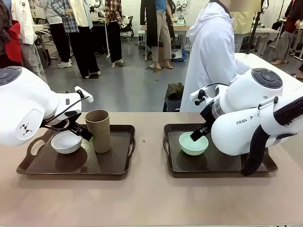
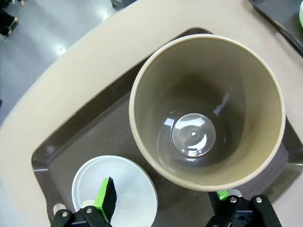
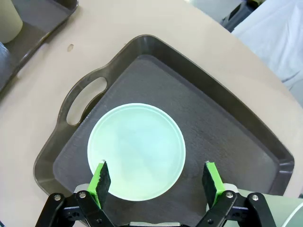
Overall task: Set up a tray with a mat and arrange the tableware.
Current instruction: Pick up the Picnic Bowl and Reusable plastic cup from the Handle tray in front of the human's position and hold them in the air.
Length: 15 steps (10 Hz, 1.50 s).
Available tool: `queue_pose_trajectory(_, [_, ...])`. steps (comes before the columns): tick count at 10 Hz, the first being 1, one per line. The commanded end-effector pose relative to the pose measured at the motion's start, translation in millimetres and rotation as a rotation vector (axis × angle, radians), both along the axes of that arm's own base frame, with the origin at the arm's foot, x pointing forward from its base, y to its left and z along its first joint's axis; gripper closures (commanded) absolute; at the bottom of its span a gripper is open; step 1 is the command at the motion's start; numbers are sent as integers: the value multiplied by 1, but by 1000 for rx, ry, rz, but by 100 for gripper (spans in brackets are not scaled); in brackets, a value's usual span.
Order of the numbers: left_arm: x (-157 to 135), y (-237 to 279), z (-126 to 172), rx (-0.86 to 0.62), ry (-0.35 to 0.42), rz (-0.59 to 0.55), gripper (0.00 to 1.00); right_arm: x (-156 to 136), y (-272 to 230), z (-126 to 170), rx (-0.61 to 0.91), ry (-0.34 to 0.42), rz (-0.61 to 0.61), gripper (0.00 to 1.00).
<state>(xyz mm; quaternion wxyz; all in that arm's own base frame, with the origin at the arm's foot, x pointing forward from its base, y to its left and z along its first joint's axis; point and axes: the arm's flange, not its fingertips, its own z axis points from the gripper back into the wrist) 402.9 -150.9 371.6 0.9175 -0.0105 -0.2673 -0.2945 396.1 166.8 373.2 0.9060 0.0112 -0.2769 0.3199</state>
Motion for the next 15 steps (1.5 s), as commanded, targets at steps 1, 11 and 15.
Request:
queue_pose_trajectory(1, [0, 0, 0, 0, -1, 0, 0, 0, 0, 0, 0, 0, 0, 0])
queue_pose_trajectory(11, [-57, 6, 57, 41, 48, 100, 0, -38, 24, 61, -50, 177, -138, 0])
queue_pose_trajectory(15, [-128, 12, 100, 8, 233, 129, 0, -139, -3, 103, -102, 282, -293, 0])
